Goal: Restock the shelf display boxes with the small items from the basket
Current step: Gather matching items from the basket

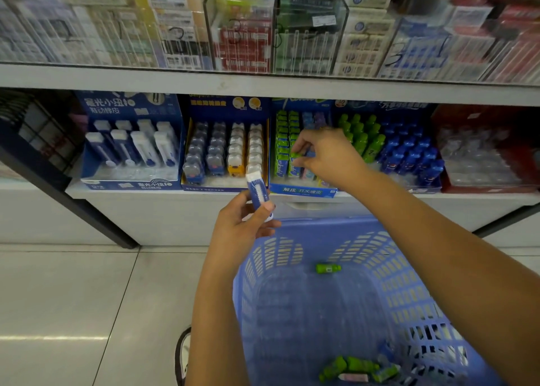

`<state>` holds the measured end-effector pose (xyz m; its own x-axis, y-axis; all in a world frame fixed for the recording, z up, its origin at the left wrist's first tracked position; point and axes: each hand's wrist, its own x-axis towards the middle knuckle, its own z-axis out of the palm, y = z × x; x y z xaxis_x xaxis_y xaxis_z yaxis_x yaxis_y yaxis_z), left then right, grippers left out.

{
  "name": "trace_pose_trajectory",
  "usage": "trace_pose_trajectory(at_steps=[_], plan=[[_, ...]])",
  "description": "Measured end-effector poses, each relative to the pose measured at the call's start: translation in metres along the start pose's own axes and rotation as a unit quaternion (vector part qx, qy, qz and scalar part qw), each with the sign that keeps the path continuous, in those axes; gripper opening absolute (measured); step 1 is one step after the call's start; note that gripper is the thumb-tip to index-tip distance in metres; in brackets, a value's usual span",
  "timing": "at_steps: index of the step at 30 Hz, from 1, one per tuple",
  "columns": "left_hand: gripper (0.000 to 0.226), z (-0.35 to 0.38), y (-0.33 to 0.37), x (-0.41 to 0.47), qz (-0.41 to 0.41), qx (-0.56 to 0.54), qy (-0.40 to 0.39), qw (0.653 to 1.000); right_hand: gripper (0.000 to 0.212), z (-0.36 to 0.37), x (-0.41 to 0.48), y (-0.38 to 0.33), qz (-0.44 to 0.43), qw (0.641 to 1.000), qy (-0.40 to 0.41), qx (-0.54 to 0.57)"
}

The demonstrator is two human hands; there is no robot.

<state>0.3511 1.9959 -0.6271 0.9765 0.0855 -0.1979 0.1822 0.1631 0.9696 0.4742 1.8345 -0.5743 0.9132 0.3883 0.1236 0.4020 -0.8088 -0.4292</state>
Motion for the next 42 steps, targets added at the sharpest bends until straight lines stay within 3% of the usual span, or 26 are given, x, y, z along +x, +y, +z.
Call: trace_pose_trajectory(at_steps=[5, 7, 10, 13, 15, 18, 20, 23, 26, 29, 33, 42], plan=[[0.032, 0.000, 0.001, 0.001, -0.005, -0.010, 0.037, 0.999, 0.022, 0.013, -0.008, 0.003, 0.014, 0.995, 0.092, -0.029], [0.032, -0.001, 0.002, 0.001, -0.005, -0.004, 0.049, 0.999, 0.022, 0.012, -0.007, 0.001, 0.027, 0.995, 0.093, -0.022], [0.026, -0.004, 0.004, -0.002, 0.016, 0.000, 0.060, 0.998, 0.031, 0.008, -0.007, -0.006, 0.037, 0.997, 0.066, -0.015], [0.026, -0.012, 0.008, -0.003, 0.050, -0.002, 0.072, 0.996, 0.041, 0.000, -0.014, -0.031, 0.021, 0.991, 0.022, 0.133], [0.025, -0.019, 0.012, -0.004, 0.073, 0.003, 0.068, 0.995, 0.033, 0.000, -0.018, -0.055, 0.009, 0.968, -0.059, 0.245], [0.026, -0.034, 0.020, -0.005, 0.102, 0.015, 0.065, 0.993, 0.015, 0.003, -0.010, -0.084, -0.011, 0.949, -0.108, 0.295], [0.025, -0.049, 0.025, -0.002, 0.116, 0.023, 0.102, 0.988, 0.008, 0.005, 0.002, -0.101, -0.019, 0.947, -0.101, 0.306], [0.031, -0.078, 0.027, 0.007, 0.126, 0.120, 0.227, 0.958, 0.005, 0.015, 0.025, -0.128, -0.039, 0.944, -0.055, 0.324], [0.040, -0.110, 0.024, 0.015, 0.106, 0.228, 0.335, 0.908, 0.010, 0.041, 0.050, -0.164, -0.079, 0.953, -0.004, 0.293], [0.045, -0.134, 0.019, 0.023, 0.102, 0.283, 0.357, 0.884, 0.016, 0.076, 0.068, -0.200, -0.137, 0.963, 0.012, 0.230], [0.040, -0.152, 0.008, 0.028, 0.105, 0.302, 0.340, 0.885, 0.022, 0.115, 0.089, -0.231, -0.167, 0.980, -0.021, 0.109], [0.042, -0.156, -0.007, 0.027, 0.146, 0.253, 0.345, 0.892, 0.023, 0.128, 0.116, -0.256, -0.164, 0.985, -0.057, -0.013]])
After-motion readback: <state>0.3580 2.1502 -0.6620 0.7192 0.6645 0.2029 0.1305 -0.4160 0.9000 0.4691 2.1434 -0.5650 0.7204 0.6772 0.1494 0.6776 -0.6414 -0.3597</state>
